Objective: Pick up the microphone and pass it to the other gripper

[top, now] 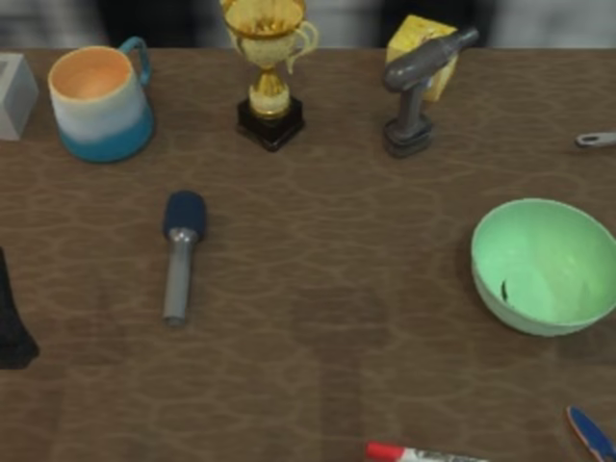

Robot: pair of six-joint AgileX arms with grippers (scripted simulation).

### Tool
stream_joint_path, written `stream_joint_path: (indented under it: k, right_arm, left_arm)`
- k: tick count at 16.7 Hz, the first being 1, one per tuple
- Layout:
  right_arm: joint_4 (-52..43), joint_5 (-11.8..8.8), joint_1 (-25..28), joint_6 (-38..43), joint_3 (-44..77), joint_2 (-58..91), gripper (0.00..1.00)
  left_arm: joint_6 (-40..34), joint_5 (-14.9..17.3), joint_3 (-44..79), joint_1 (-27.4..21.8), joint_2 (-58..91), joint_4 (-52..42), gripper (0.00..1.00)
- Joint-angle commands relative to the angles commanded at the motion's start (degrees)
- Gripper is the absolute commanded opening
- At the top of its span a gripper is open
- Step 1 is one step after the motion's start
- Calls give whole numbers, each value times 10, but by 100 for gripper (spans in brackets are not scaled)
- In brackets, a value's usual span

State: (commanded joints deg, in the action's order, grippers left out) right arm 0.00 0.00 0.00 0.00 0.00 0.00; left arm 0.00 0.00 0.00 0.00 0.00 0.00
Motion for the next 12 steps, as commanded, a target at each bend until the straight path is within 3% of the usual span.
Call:
stream_joint_path:
  k: [6,12]
  right_arm:
    - [0,0,0,0,0,0,100]
    - [0,0,0,0,0,0,100]
  left_arm:
    - [-12,4,51,-14,60,-34,100]
    - [-56,11,231,-60,325,-160,100]
